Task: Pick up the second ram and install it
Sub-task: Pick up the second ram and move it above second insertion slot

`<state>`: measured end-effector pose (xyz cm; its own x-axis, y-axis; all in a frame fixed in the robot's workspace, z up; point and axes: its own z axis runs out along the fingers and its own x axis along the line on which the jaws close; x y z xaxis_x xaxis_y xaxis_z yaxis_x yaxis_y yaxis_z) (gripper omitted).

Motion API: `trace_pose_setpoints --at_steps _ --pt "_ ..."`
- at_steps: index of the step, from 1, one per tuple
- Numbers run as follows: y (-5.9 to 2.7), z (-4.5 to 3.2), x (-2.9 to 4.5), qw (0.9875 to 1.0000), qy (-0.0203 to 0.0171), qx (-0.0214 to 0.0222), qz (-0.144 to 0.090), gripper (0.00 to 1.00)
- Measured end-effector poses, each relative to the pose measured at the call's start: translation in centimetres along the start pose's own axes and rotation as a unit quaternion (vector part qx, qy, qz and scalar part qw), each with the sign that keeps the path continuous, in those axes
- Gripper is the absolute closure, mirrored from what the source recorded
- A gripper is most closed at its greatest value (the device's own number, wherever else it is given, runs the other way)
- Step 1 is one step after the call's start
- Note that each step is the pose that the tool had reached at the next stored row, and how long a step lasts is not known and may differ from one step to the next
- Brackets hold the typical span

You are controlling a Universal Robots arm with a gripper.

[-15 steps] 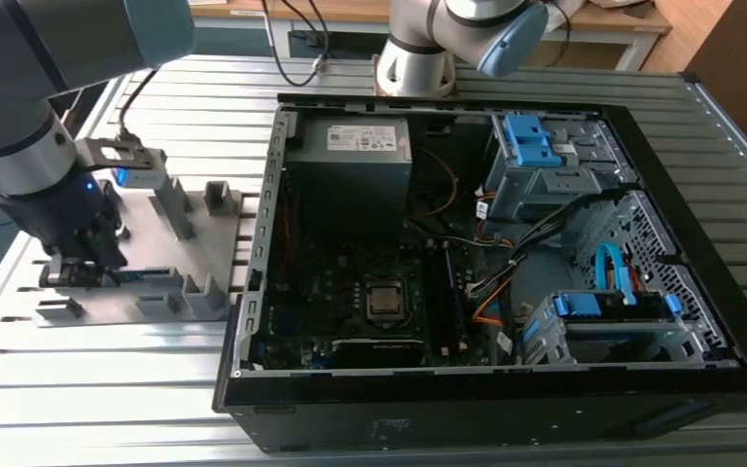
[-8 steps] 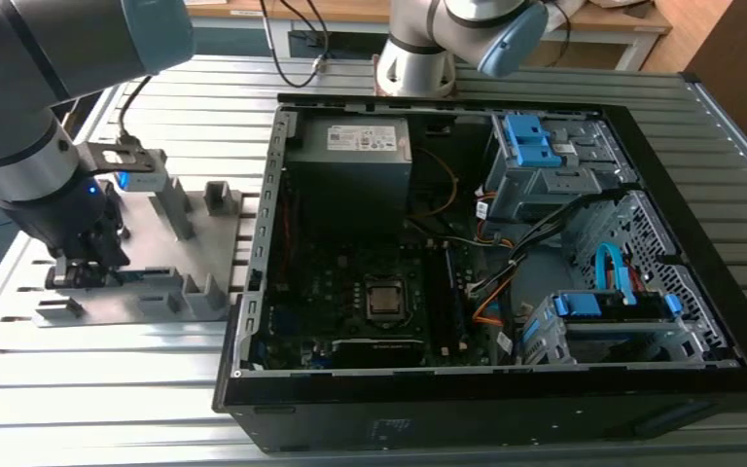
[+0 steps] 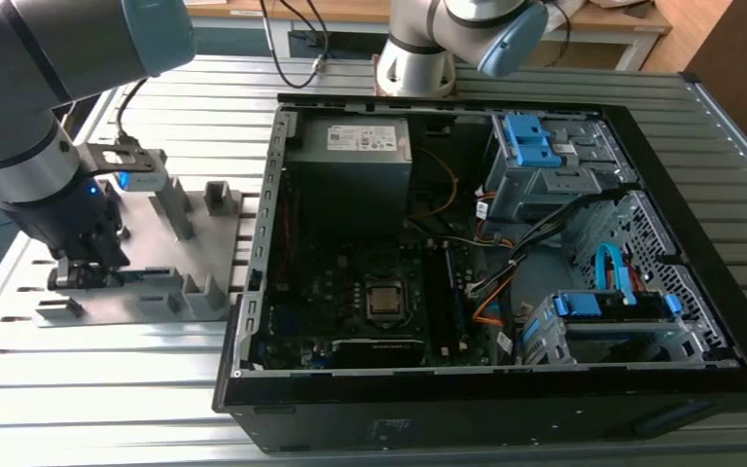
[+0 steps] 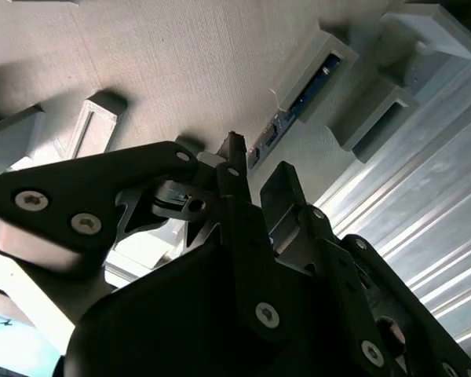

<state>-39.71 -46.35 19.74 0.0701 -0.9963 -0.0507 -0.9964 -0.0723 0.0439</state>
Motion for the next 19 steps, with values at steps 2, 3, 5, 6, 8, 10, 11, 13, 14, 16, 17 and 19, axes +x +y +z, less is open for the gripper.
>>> trace_pose_setpoints --at_steps 2,3,5,6,8,10,11,13,14,16,17,19 --pt "0.00 0.01 0.00 1.0000 0.0000 0.0000 0.000 0.65" --pt "0.00 0.02 0.00 1.0000 0.0000 0.0000 0.000 0.65" --pt "0.00 0.02 0.00 1.0000 0.0000 0.0000 0.000 0.66" --pt "0.00 0.03 0.00 1.0000 0.0000 0.0001 0.000 0.72" --pt "0.00 0.03 0.00 1.0000 0.0000 0.0001 0.000 0.78" --pt "0.00 0.04 0.00 1.0000 0.0000 0.0000 0.000 0.84" --pt "0.00 0.04 0.00 1.0000 0.0000 0.0000 0.000 0.87" --pt "0.00 0.05 0.00 1.0000 0.0000 0.0001 0.000 0.87" --pt "0.00 0.05 0.00 1.0000 0.0000 0.0000 0.000 0.87" --pt "0.00 0.06 0.00 1.0000 0.0000 0.0000 0.000 0.87" --pt "-0.01 0.06 0.00 1.0000 0.0000 0.0001 0.000 0.87" --pt "-0.01 0.07 0.00 1.0000 0.0000 0.0001 0.000 0.87"
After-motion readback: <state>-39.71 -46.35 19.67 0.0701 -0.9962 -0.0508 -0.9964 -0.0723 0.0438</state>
